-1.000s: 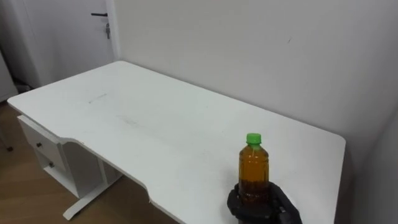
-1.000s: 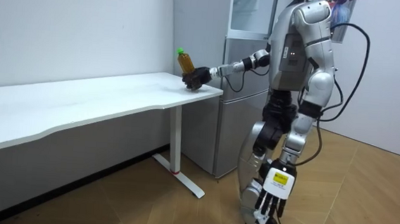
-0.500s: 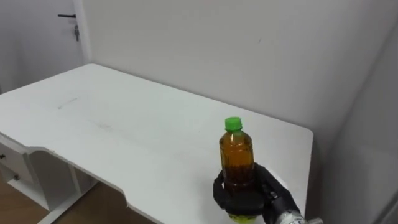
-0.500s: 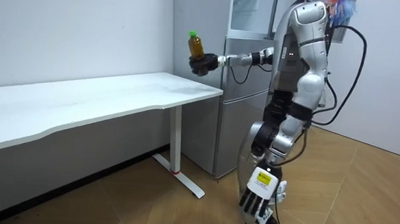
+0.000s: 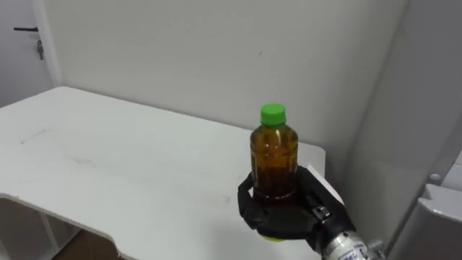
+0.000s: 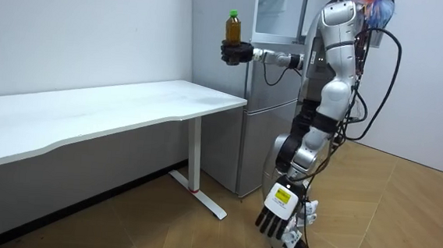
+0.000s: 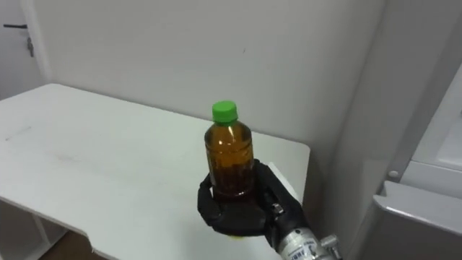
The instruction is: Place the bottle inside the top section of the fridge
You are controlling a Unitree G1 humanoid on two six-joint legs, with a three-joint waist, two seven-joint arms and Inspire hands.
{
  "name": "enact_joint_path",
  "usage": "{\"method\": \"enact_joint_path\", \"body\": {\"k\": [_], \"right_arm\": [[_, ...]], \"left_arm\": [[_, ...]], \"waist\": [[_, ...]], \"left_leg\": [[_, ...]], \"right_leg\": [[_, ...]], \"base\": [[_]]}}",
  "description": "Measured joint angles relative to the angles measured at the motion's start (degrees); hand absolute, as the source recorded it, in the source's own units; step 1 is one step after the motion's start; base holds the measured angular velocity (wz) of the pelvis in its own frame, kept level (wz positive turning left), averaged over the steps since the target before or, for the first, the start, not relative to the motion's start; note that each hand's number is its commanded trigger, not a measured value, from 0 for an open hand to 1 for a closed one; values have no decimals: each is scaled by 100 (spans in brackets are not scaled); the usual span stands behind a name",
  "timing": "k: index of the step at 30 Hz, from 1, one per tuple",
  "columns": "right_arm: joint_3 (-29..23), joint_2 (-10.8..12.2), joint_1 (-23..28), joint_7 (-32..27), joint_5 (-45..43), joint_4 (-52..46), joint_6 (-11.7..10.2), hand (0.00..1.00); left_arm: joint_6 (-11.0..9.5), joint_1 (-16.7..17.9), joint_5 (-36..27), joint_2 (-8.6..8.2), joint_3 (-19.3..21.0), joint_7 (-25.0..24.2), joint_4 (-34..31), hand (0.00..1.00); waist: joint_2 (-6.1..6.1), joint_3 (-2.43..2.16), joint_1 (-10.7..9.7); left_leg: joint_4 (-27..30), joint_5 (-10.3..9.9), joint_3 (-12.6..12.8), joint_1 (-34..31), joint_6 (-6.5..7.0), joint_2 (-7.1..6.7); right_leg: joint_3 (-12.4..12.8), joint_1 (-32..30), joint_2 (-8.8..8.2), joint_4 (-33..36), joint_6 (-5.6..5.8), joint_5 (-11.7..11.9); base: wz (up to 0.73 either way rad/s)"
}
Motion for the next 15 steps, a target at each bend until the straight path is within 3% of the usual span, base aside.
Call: {"method": "enact_joint_path", "body": {"k": [4,7,15], "right_arm": [[-470,-7,146,89,-22,-453,0,100],[-715,-11,206,89,63,-711,-1,100],[-1077,-14,415,74,44,-1080,-3,100]], "left_arm": [[15,41,127,-72,263,-40,6,0],[15,56,124,-104,322,-25,28,0],[9,46,129,-153,325,-28,44,0]], "waist": [[90,-69,-110],[138,-93,-235],[167,-84,-632]], "left_leg": [[-44,1,48,61,1,1],[-56,1,147,125,1,21],[-157,-4,257,264,3,36]], "right_leg": [[85,-4,3,10,1,7],[147,16,12,13,-4,13],[283,76,38,17,-4,29]], "base": [[-8],[-15],[-9]]}}
